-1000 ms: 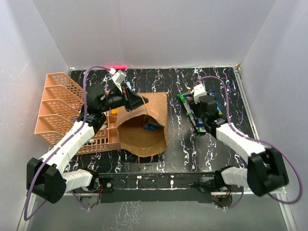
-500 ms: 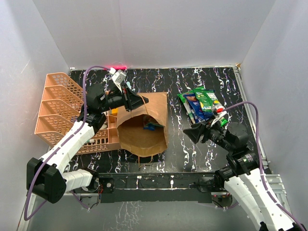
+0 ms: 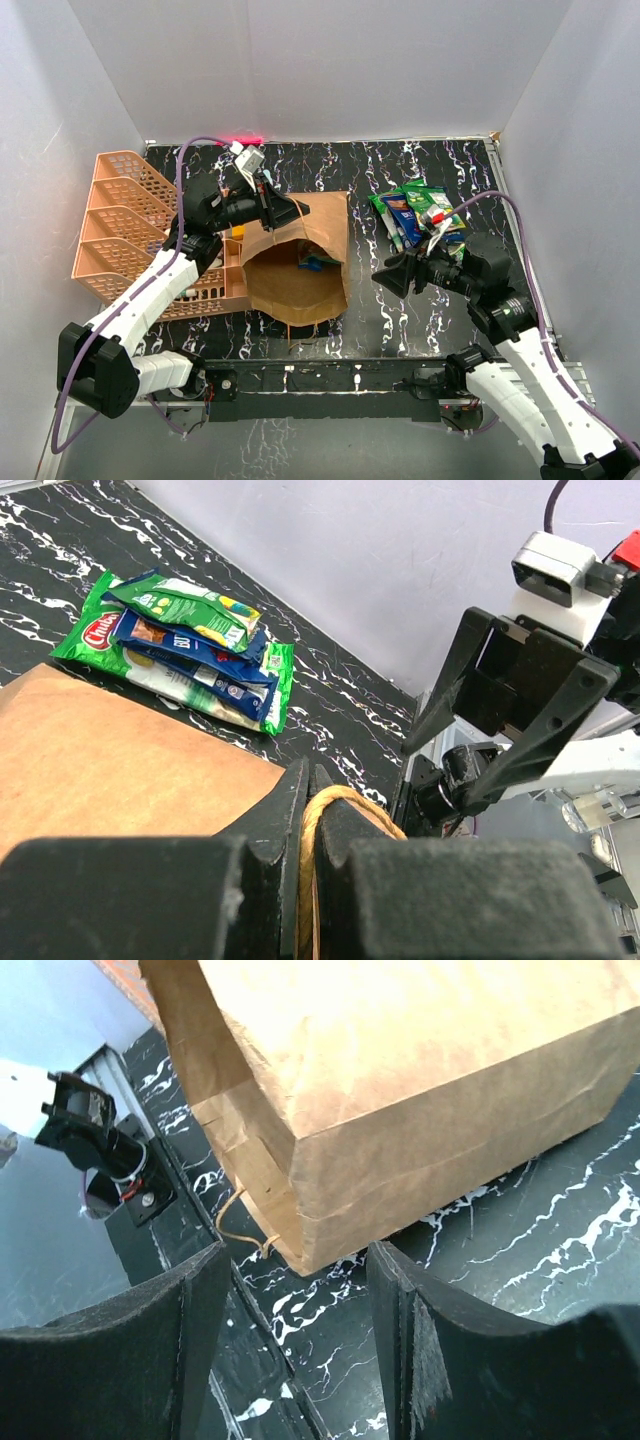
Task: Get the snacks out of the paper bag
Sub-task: Place the snack at the center of the board, then take out the snack from the paper bag.
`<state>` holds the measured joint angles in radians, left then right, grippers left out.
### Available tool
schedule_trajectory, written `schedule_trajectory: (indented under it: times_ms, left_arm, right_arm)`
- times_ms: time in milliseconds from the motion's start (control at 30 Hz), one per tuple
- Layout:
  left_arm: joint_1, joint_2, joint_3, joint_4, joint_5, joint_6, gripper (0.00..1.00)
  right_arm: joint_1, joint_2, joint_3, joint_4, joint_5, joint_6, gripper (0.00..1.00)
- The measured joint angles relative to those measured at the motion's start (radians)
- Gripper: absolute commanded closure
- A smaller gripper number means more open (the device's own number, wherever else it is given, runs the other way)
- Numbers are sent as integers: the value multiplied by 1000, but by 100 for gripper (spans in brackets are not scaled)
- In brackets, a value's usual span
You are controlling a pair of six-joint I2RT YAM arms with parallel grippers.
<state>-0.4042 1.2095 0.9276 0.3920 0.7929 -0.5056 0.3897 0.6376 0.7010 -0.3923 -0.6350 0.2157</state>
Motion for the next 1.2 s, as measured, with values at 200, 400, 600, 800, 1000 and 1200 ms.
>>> schedule_trajectory:
  times_ms: [200, 400, 600, 800, 1000, 1200]
  left_arm:
    - [0, 12, 0, -5, -1, 5, 100]
    - [0, 13, 0, -12, -5, 14, 100]
    - [0, 13, 0, -12, -5, 14, 100]
    - [0, 12, 0, -11, -4, 10, 100]
    - [0, 6, 0, -6, -3, 4, 100]
    - [0, 2, 0, 15, 3, -13, 100]
  right_arm:
    - [324, 159, 70, 14, 175, -55, 32]
    - [769, 377, 177, 39, 501, -182, 30]
    - [958, 587, 251, 137, 802, -419, 38]
    - [966, 834, 253, 288, 1169, -712, 41]
    - [922, 1025, 253, 373, 1372, -931, 46]
    - [801, 1063, 253, 421, 1415, -1004, 39]
